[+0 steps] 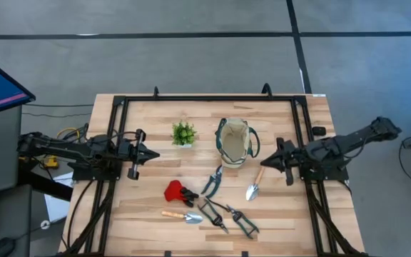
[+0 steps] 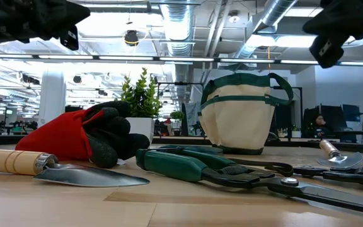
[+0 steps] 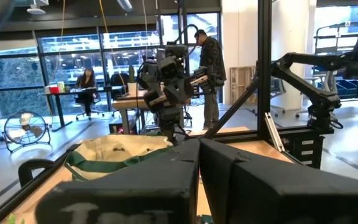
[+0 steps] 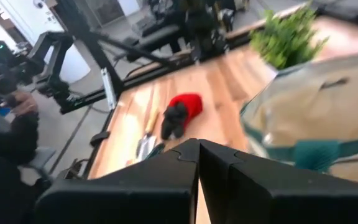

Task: Pick & Place Garden tools in Gardening bag
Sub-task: Put the right green fruit pruner into the white gardening bag

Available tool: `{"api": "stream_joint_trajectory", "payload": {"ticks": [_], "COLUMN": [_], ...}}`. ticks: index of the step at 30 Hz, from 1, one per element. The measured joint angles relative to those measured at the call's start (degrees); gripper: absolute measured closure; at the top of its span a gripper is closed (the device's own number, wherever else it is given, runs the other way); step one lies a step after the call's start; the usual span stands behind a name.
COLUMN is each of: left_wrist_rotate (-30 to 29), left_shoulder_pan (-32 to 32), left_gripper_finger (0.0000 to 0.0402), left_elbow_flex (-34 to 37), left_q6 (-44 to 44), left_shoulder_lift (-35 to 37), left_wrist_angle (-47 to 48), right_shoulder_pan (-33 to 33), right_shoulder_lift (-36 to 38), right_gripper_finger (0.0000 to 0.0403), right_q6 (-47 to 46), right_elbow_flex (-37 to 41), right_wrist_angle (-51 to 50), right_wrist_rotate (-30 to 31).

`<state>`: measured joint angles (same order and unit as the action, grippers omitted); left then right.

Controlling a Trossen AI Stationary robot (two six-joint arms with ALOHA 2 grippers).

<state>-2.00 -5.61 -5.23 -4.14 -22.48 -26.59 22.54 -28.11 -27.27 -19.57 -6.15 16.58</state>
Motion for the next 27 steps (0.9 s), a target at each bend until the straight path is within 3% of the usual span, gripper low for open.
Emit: {"api": "stream_joint_trajectory", "payload": {"ticks": [9,16,20,27], "left_wrist_rotate": [0.0,0.1,0.1,0.1], "left_shoulder_pan": [0.0,0.0,0.0,0.0], "left_gripper_finger": [0.0399,0.0399,0.0399,0.0399], "left_elbow_flex": [0.0,0.1,0.1,0.1], "left_q6": [0.0,0.0,0.0,0.0], "left_shoulder_lift": [0.0,0.0,0.0,0.0], "left_wrist_angle": [0.0,0.1,0.1,0.2], "right_shoulder_pan": [5.3,8.7,9.6,10.3], "right_shoulder_lift": [-7.0,-12.9,-17.1,-26.4], "right_gripper_finger": [0.0403,0.0403,0.0403,0.0403], "right_q6": [-8.3,-8.8,-10.7,-24.5], "right_elbow_flex": [0.0,-2.1,-5.7,-14.0], "right_wrist_angle": [4.5,7.4,4.7,-6.0], "right_wrist_rotate": [0.0,1.6,3.2,0.0]}}
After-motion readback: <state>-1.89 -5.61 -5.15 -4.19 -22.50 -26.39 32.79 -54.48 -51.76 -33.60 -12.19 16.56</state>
